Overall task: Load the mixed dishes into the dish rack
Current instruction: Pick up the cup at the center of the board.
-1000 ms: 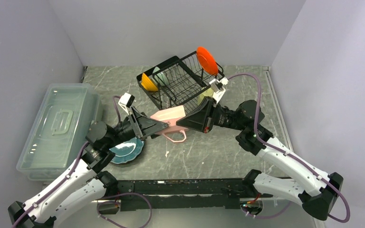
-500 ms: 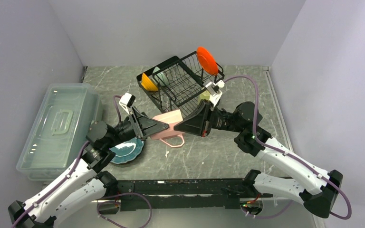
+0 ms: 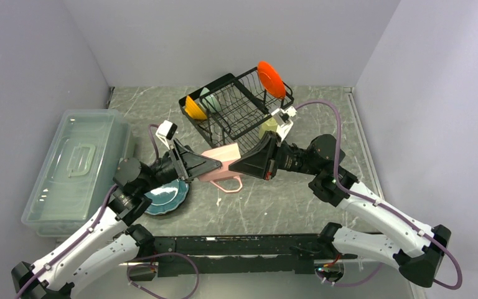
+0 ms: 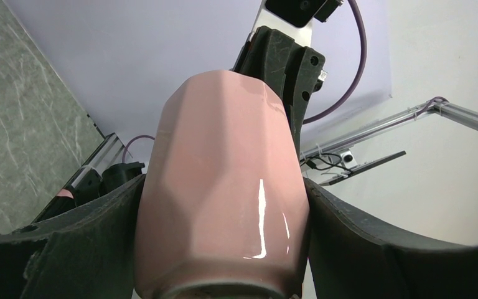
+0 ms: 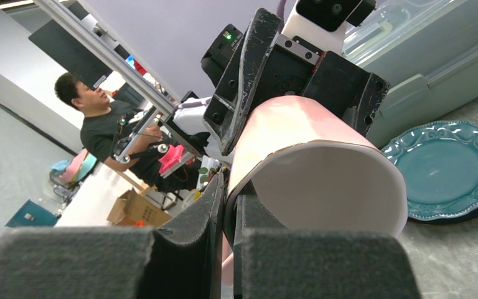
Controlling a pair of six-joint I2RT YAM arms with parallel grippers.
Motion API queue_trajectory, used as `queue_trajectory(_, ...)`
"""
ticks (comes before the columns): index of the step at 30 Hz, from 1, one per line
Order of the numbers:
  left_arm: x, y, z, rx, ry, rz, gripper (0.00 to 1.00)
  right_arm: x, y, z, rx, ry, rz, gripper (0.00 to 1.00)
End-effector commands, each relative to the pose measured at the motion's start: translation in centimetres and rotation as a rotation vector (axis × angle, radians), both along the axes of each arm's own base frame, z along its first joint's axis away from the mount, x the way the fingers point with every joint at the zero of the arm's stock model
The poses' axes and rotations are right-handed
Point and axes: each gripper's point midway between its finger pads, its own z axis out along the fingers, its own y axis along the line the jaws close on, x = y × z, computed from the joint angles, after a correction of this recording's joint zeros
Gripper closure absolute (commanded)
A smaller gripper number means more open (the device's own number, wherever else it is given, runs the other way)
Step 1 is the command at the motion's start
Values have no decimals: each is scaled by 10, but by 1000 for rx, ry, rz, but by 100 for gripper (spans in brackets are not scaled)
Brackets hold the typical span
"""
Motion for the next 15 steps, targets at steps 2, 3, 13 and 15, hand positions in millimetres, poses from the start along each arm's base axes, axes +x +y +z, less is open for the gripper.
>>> queue_trajectory(2, -14, 4, 27, -48, -111, -31, 59, -3, -11, 39, 114, -99, -48, 97)
queue_trajectory(3, -14, 4, 26, -49, -112, -32, 66, -3, -11, 39, 113, -98, -50, 95)
queue_trajectory(13, -11, 7, 23, -39, -101, 1, 100, 1, -17, 37, 75, -103, -99, 40)
queue_trajectory(15, -9, 8, 21, -34, -95, 17, 100, 1, -21, 36, 60, -113, -115, 34)
